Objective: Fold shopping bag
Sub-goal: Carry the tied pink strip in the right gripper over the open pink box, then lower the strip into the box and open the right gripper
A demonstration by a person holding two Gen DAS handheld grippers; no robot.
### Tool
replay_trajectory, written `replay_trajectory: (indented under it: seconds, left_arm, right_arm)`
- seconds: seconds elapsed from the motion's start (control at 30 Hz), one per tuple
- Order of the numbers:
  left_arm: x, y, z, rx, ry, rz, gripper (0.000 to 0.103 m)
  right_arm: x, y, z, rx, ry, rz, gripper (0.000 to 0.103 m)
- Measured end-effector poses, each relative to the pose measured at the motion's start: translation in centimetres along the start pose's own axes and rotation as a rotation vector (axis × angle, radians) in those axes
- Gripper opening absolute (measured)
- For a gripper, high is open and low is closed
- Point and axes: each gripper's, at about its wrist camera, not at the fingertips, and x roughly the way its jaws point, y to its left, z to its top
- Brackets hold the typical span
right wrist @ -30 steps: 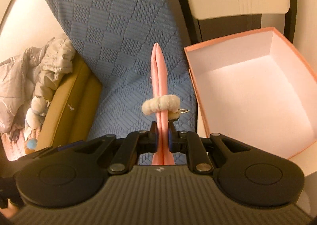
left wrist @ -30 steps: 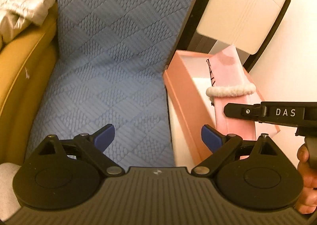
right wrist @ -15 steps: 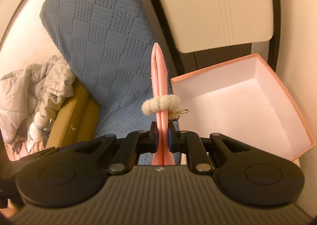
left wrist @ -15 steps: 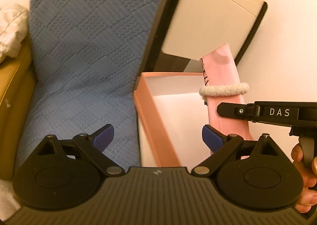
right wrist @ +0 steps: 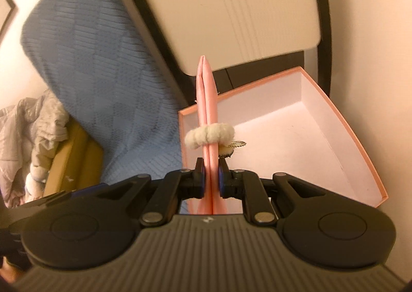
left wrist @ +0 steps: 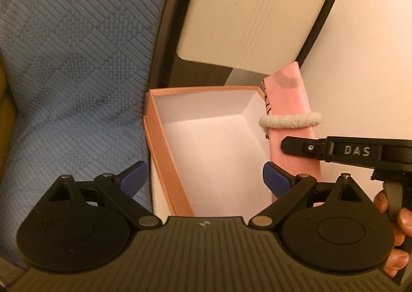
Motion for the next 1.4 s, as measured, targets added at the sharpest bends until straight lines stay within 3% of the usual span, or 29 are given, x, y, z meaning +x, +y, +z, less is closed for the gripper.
replay_trajectory:
  seconds: [0.67,1.17,1.27,1.4]
  left_arm:
    - [10.9,-1.9,0.0,0.024,0.105,0.007,0.098]
    - [13.2,-0.8,0.2,0.016,0.132,0.021,0.098]
    - [13.2,-0.6,0.2,0.013,0.127,0.025,0.098]
    - [12.6,-0.6,0.2,0.009,0.118,0.021,0.098]
  right_arm:
    - [9.2,-8.6,-1.0,0.12,0.066,-0.064,0.014]
    - [13.2,-10.1,-2.1,0.09,0.125,-0.112,0.016]
    - [13.5,-9.9,-2.0,0.058,0.129,-0.125,0.023]
    - [12.9,-9.6,-1.7,0.035,0.099,-0.15,0.083]
